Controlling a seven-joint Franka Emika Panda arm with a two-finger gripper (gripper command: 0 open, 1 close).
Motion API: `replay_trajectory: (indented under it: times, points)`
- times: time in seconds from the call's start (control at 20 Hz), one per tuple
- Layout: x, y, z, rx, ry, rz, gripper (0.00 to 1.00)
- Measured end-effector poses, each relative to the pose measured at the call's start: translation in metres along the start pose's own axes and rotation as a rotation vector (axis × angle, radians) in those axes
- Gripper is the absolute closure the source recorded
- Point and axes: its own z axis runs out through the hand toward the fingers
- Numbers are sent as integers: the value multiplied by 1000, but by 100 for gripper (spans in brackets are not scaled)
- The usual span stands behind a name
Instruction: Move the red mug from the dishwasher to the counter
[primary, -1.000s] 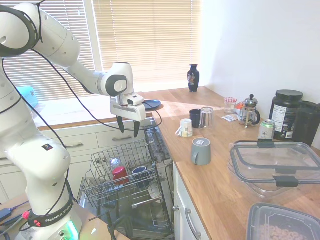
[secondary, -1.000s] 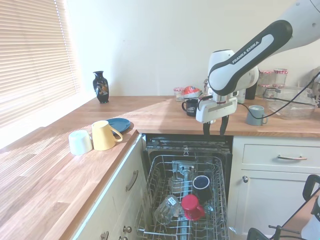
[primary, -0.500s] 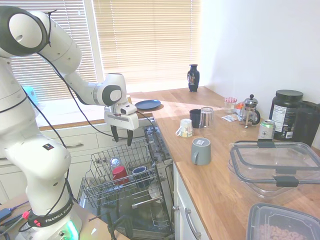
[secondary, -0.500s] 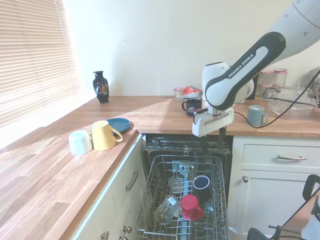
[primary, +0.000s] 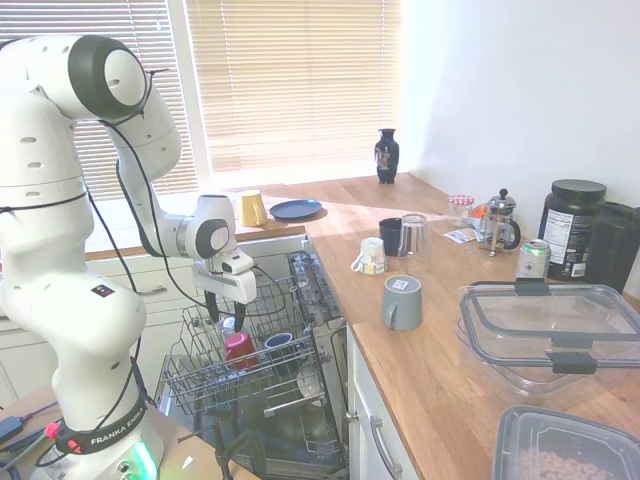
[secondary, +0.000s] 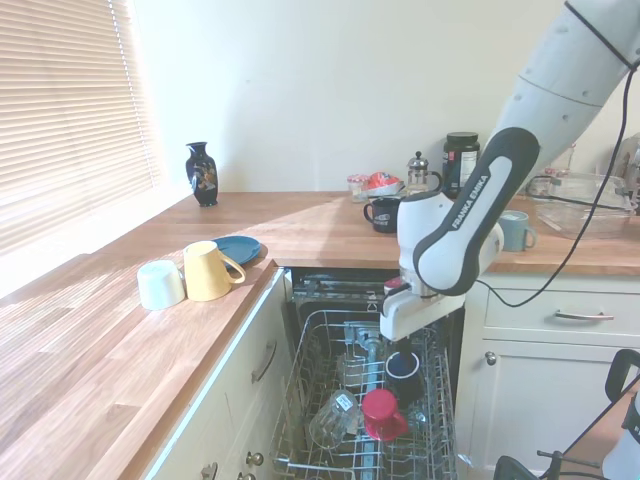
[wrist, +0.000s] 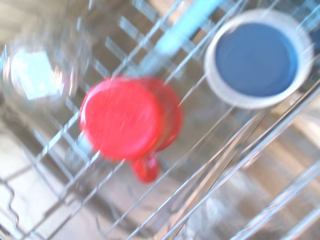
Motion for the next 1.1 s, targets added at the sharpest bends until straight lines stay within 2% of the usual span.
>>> replay_trajectory:
  times: [0.2,0.45,0.7,1.1]
  points:
    - [-15,-18,34,-51,20,-41,0]
    - [0,-47,41,-84,58,-69,0]
    - [5,-62,58,-100,51,-88,0]
    - [-2,-69,84,-93,42,-211,0]
